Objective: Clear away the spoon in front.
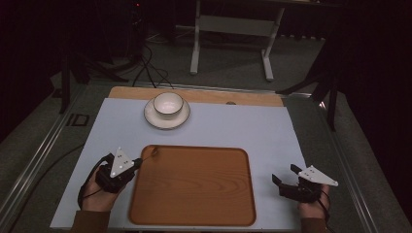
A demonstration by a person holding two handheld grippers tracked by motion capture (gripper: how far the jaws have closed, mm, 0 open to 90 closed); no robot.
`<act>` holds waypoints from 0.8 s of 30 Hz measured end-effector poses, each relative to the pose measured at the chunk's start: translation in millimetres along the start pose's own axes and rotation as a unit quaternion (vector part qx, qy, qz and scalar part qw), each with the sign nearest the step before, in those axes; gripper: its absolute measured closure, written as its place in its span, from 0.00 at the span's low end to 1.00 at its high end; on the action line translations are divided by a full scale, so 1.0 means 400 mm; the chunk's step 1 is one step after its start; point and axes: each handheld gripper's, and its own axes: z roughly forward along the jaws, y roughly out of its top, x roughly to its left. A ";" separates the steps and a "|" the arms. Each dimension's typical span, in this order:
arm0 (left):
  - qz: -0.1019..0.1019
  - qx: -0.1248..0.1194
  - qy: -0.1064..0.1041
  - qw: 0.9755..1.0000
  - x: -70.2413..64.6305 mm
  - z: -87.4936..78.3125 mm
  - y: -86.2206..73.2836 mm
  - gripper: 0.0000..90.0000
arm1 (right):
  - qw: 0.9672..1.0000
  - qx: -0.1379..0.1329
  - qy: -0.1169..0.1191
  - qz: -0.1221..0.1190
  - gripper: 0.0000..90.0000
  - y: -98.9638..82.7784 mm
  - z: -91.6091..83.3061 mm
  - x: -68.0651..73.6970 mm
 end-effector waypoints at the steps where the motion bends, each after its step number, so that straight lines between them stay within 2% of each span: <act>1: 0.000 0.000 0.001 1.000 -0.001 0.000 -0.001 0.98 | 1.000 0.000 0.000 0.000 0.17 0.000 0.000 0.000; 15: 0.017 0.008 0.015 1.000 -0.028 0.008 -0.009 0.97 | 1.000 0.001 0.001 -0.001 0.17 0.001 0.004 0.001; 24: 0.007 0.012 0.009 1.000 -0.040 0.018 -0.024 0.93 | 1.000 0.003 0.000 -0.002 0.17 0.000 0.004 0.002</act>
